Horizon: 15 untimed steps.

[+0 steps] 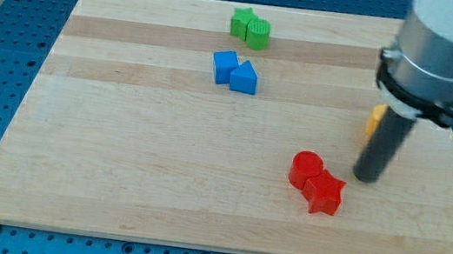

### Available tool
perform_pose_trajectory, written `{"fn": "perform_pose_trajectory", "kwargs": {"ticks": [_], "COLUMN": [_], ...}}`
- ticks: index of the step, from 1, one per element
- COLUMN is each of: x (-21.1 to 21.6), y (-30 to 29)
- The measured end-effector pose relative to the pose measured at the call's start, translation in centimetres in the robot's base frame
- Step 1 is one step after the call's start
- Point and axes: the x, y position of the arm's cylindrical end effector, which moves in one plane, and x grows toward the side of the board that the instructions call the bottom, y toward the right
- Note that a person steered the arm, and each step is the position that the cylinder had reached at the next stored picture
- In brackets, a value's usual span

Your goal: Move the red circle into the red star

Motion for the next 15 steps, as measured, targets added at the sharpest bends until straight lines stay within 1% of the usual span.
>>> {"fn": "perform_pose_trajectory", "kwargs": {"ticks": [1, 2, 3, 4, 5, 6, 7, 8, 9, 12, 13, 14, 15], "x": [4.6, 3.8, 0.8, 0.1, 2.4, 2.9, 1.3, -0.2, -0.6, 1.2, 2.3, 2.3, 2.3], "y": [0.5, -7.7, -16.9, -19.4, -13.7, -6.8, -7.5, -16.6, -24.4, -22.7, -16.1, -13.4, -13.4]}}
